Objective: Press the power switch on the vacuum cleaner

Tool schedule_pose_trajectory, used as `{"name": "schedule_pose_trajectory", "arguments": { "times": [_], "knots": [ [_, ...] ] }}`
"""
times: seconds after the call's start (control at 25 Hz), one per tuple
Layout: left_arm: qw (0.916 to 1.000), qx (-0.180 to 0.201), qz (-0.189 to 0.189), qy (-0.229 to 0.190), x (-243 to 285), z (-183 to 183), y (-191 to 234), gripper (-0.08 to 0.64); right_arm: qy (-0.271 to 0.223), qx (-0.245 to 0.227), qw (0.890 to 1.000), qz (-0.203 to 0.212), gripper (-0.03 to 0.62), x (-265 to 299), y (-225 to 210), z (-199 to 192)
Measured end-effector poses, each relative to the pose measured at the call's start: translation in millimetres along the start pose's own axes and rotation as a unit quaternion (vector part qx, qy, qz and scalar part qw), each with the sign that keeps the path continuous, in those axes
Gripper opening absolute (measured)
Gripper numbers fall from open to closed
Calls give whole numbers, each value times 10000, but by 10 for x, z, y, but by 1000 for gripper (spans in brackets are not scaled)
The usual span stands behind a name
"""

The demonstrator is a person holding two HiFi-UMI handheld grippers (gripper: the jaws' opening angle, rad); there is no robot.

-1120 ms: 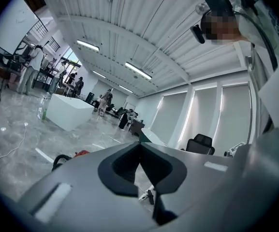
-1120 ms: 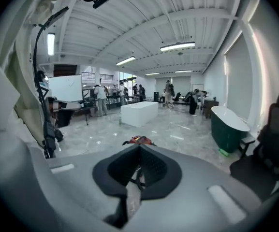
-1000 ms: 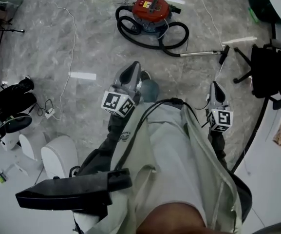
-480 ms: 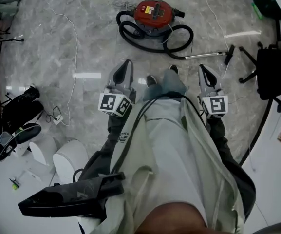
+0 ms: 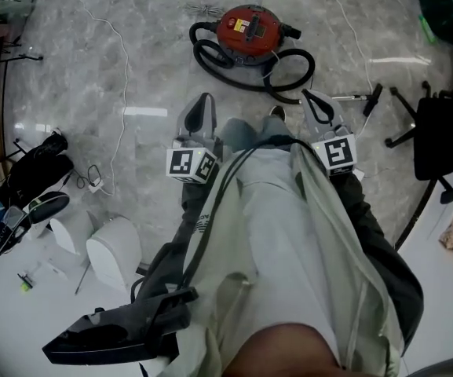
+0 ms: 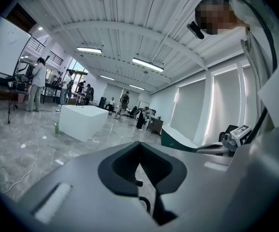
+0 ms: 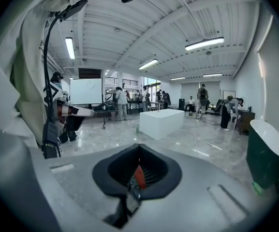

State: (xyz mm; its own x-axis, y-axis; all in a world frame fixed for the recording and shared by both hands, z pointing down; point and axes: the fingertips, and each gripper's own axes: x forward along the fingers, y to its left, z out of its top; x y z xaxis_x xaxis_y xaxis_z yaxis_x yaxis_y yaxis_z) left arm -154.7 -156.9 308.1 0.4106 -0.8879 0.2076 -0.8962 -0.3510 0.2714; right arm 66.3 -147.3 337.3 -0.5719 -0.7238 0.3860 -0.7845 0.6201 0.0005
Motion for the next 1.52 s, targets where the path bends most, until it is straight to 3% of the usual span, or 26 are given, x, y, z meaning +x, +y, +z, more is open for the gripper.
{"name": "schedule_pose_trajectory", "arguments": {
  "times": [0.28,0.48,0.76,0.88,1.04,1.28,1.52],
  "knots": [
    [9991,-112,37,411,498,-366,251,3,256,245,9991,-240,2,245,-379,-157],
    [9980,161,35,613,1155,-633,707,3,424,560,9957,-607,2,662,-513,-337],
    [9947,389,-146,938,2169,-1487,1349,3,788,952,9900,-682,2,1396,-561,-1024],
    [9932,363,-239,1076,2393,-1787,1509,3,603,1040,9901,-726,2,1695,-613,-1153],
    [9901,238,-270,1359,2598,-2112,1744,3,900,1184,9856,-808,2,2058,-671,-1439],
    [9741,218,-655,2152,3169,-2830,1995,3,1189,1562,9759,-951,2,2355,-624,-1836],
    [9557,417,-839,2791,3513,-3179,2072,3,1278,1629,9732,-999,2,2465,-579,-1779]
  ]
}}
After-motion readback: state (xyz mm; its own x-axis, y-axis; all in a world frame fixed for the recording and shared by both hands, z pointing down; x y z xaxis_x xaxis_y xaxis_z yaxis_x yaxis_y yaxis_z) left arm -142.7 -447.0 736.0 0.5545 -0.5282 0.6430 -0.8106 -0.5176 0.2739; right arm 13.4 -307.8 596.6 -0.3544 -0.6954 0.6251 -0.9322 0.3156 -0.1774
